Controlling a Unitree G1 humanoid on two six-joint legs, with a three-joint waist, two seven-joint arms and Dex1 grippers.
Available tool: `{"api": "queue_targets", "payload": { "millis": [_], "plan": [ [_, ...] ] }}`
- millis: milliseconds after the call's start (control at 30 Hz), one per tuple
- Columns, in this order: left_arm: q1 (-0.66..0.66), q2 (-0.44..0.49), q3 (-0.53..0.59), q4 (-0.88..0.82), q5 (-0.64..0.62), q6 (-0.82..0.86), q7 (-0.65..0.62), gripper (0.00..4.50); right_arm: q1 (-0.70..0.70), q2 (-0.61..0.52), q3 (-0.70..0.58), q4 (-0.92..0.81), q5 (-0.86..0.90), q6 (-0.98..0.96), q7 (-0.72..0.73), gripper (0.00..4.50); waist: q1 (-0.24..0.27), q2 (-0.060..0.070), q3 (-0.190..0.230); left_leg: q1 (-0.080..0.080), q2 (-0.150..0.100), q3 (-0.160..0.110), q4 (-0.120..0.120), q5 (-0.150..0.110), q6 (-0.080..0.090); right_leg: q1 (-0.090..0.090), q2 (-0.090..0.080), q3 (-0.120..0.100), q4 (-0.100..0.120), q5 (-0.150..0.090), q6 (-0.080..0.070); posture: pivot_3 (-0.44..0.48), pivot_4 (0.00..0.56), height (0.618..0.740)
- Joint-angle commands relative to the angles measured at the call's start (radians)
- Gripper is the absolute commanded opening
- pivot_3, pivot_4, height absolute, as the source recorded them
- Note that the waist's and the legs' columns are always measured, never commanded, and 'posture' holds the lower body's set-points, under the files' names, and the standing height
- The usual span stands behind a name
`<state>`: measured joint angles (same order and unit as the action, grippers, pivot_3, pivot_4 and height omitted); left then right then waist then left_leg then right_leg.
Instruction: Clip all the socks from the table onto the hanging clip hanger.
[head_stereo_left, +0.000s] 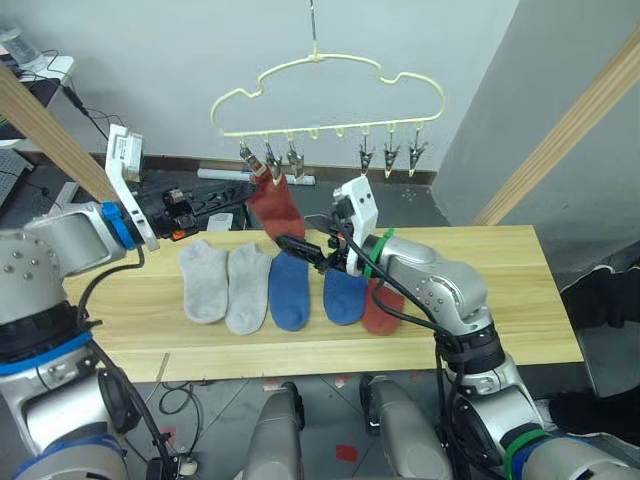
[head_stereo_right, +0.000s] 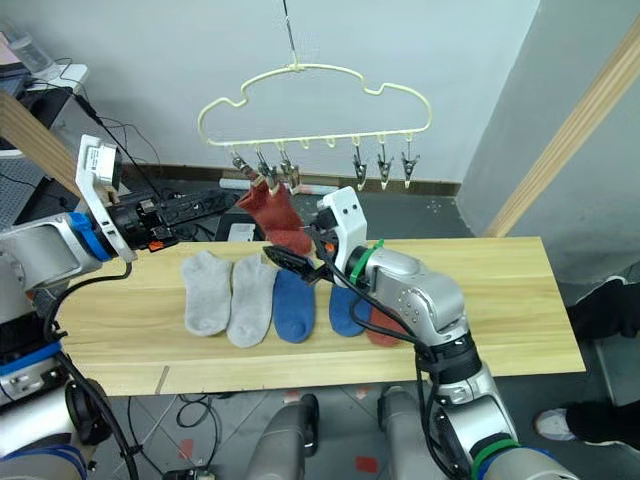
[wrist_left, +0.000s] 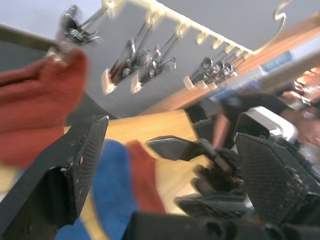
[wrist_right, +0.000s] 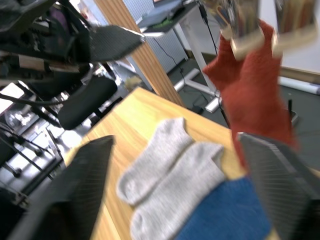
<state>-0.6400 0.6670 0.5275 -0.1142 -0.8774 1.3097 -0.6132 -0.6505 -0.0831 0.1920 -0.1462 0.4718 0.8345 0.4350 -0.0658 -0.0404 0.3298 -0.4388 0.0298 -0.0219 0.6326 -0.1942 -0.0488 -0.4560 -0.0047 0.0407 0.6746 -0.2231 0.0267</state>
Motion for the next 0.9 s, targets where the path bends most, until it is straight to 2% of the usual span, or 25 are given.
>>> {"api": "queue_targets", "payload": {
  "millis": [33,200,267,367,467,567,700,900],
  "plan": [
    [0.079,-0.033,-0.008,-0.113,0.118,-0.255,0.062,4.50,0.044,-0.063,-0.016,-0.139,0.002,-0.006,0.021,4.47,0.008,0.000,0.000,0.000,0.000,0.000,0.000,0.000,0.000,0.000,0.000,0.000,-0.001,0.000,0.000,-0.043,0.267,0.740],
    [0.198,-0.103,-0.092,-0.213,0.261,-0.525,0.103,4.50,0.116,-0.137,-0.049,-0.272,0.007,-0.004,0.004,4.47,0.016,-0.001,-0.001,-0.001,0.000,0.000,0.000,0.000,0.000,0.000,0.000,0.000,-0.001,0.000,0.000,-0.040,0.267,0.740],
    [0.256,-0.102,-0.147,-0.236,0.313,-0.605,0.081,4.50,0.151,-0.172,-0.055,-0.341,-0.005,-0.013,-0.001,4.47,0.016,-0.002,-0.001,0.000,0.000,0.000,0.000,0.000,0.000,0.000,0.000,0.000,-0.001,0.000,0.000,-0.044,0.269,0.740],
    [0.275,-0.180,-0.131,-0.254,0.265,-0.645,0.121,4.50,0.187,-0.187,-0.091,-0.418,0.021,0.007,-0.022,4.47,0.016,-0.002,-0.001,0.000,0.000,0.000,0.000,0.000,0.000,0.000,0.001,0.000,-0.001,0.000,0.000,-0.053,0.273,0.740],
    [0.298,-0.195,-0.185,-0.260,0.326,-0.750,0.099,4.50,0.198,-0.208,-0.106,-0.443,0.025,0.011,-0.019,4.47,0.015,-0.002,-0.001,-0.001,-0.001,0.001,0.002,0.000,0.000,0.000,0.002,0.000,-0.001,0.000,0.000,-0.060,0.278,0.740],
    [0.300,-0.243,-0.196,-0.246,0.314,-0.796,0.119,3.90,0.200,-0.226,-0.114,-0.450,0.027,0.009,-0.019,4.50,0.013,-0.002,-0.002,0.000,-0.001,0.001,0.004,0.000,0.001,0.001,0.003,0.001,0.000,0.000,0.000,-0.073,0.279,0.740],
    [0.302,-0.282,-0.270,-0.223,0.374,-0.854,0.155,2.69,0.191,-0.241,-0.103,-0.458,0.016,-0.016,-0.018,4.50,0.009,-0.002,-0.002,0.000,-0.001,0.001,0.007,0.000,0.001,0.002,0.004,0.001,0.002,0.000,0.000,-0.077,0.278,0.740],
    [0.245,-0.326,-0.311,-0.146,0.422,-0.911,0.192,2.69,0.173,-0.228,-0.096,-0.452,0.020,-0.030,-0.024,4.50,0.009,-0.002,-0.002,0.000,-0.002,0.000,0.011,0.000,0.001,0.003,0.005,0.000,0.003,0.000,0.001,-0.077,0.281,0.740]
  ]
}}
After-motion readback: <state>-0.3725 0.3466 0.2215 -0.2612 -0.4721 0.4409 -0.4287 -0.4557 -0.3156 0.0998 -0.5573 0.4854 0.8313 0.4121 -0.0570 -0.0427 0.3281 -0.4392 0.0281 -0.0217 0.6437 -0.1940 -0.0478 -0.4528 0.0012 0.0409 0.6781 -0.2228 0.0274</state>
